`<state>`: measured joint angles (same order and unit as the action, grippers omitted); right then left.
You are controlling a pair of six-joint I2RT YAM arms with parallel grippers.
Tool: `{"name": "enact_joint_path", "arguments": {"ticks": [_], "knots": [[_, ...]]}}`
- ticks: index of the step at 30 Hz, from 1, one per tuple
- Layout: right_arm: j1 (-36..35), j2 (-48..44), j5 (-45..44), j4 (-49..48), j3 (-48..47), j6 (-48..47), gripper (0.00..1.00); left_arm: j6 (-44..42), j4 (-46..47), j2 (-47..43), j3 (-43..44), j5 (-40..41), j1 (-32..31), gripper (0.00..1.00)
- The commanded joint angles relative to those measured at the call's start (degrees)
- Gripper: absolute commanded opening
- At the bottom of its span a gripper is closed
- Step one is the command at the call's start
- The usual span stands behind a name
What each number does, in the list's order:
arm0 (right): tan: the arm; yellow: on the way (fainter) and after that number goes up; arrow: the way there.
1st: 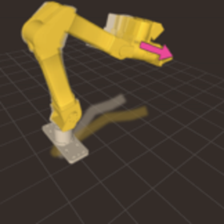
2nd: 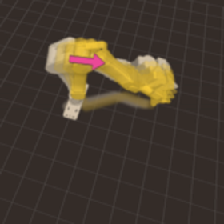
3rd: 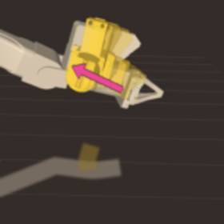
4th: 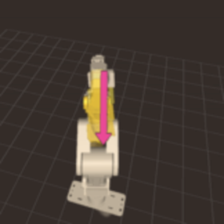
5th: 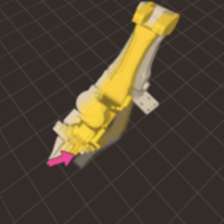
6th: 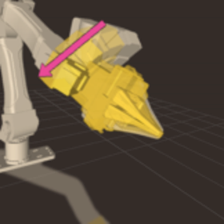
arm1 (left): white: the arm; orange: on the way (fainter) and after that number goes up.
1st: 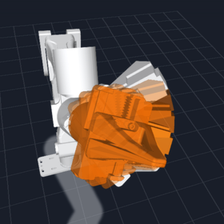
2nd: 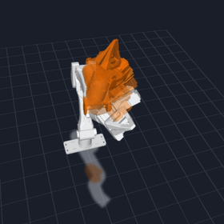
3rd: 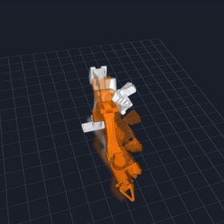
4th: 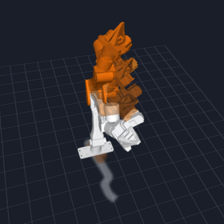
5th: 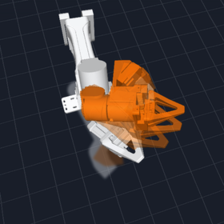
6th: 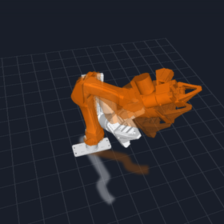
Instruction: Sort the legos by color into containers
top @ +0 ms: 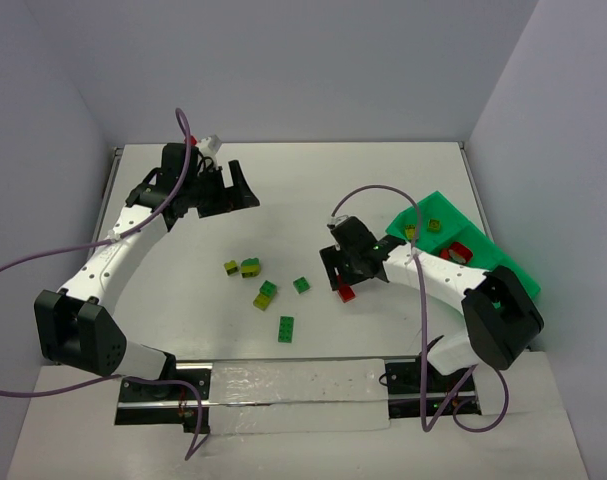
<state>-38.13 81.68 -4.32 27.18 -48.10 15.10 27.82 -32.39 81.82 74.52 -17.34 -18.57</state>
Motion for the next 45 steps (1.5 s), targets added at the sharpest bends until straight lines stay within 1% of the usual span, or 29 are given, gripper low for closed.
{"name": "enact_joint_path", "arguments": {"ticks": [1, 4, 7, 10, 14, 17, 20, 21, 23, 27, 30, 34, 35, 36, 37, 38, 40, 42, 44, 45], "knots": [[-0.46, 1.2, -2.46, -1.46, -1.65, -0.41, 0.66, -0.22, 0.4, -1.48, 2.21, 0.01, 0.02, 0.99], [-0.46, 1.42, -2.56, -2.04, -1.7, -0.22, 0.57, -0.31, 0.48, -1.31, 2.23, -0.12, 0.02, 0.99], [-0.45, 2.07, -2.45, -2.22, -2.18, -0.23, 0.53, -0.4, 0.49, -1.31, 2.4, -0.17, 0.02, 0.99], [-0.45, 2.69, -2.27, -2.39, -2.55, -0.27, 0.51, -0.38, 0.57, -1.38, 2.38, -0.46, 0.02, 0.99], [-0.49, 3.68, -1.87, -2.44, -2.93, -0.25, 0.53, -0.49, 0.52, -1.4, 2.3, -0.56, 0.02, 0.99], [-0.5, 4.19, -2.1, -2.61, -3.1, -0.2, 0.52, -0.44, 0.57, -1.36, 2.3, -0.68, 0.02, 0.99], [-0.54, 3.86, -3.12, -2.65, -3.57, 0.26, 0.38, -0.49, 0.74, -1.4, 2.3, -0.85, 0.02, 0.99], [-0.54, 3.38, -3.66, -2.65, -3.64, 0.62, 0.35, -0.54, 0.75, -1.34, 2.35, -0.8, 0.02, 0.99], [-0.54, 2.26, -4.34, -2.18, -4.3, 1.28, 0.23, -0.58, 0.75, -1.31, 2.3, -0.85, 0.02, 0.99], [-0.11, -3.43, -3.02, -1.34, -6.1, 2.89, 0.06, -0.66, 1.01, -1.4, 1.69, -1.29, 0.02, 0.99], [5.33, -7.77, 8.31, -3.58, -6.61, 5.56, 0.03, -0.79, 1.73, -1.33, 0.91, -5.15, 0.02, 0.99], [15.74, -14.48, 27.13, -9.93, -4.23, 11.24, 0.02, -0.29, 5.35, -1.79, -1.08, -17.09, 0.02, 0.99], [17.77, -15.41, 31.22, -11.83, -3.66, 13.61, 0.02, 0.48, 8.58, -2.27, -1.92, -20.26, -0.04, 0.99], [19.45, -16.16, 34.94, -15.16, -3.07, 15.28, 0.02, 1.72, 11.57, -2.76, -3.78, -25.4, -0.07, 0.99], [21.45, -17.11, 40.35, -17.45, -2.4, 16.51, 0.03, 4.39, 14.47, -3.2, -5.44, -29.21, -0.07, 0.99], [22.71, -17.86, 44.89, -19.6, -2.02, 18.07, 0.03, 8.28, 20.19, -3.92, -7.75, -33.44, -0.12, 0.99], [23.3, -18.47, 49.21, -23.45, -1.99, 20.88, 0.03, 15.72, 32.87, -5.07, -12.24, -40.16, -0.6, 0.99], [23.44, -18.83, 52.77, -25.46, -2.5, 22.98, 0.03, 18.61, 39.5, -5.51, -14.12, -42.48, -1.66, 0.98], [23.45, -19.13, 54.39, -26.84, -2.54, 25.93, 0.03, 18.32, 39.99, -5.17, -13.64, -42.75, -2.79, 0.98], [23.45, -19.55, 55.19, -29.88, -2.31, 27.16, 0.03, 17.73, 38.86, -4.73, -13.09, -42.49, -3.82, 0.98]]}}
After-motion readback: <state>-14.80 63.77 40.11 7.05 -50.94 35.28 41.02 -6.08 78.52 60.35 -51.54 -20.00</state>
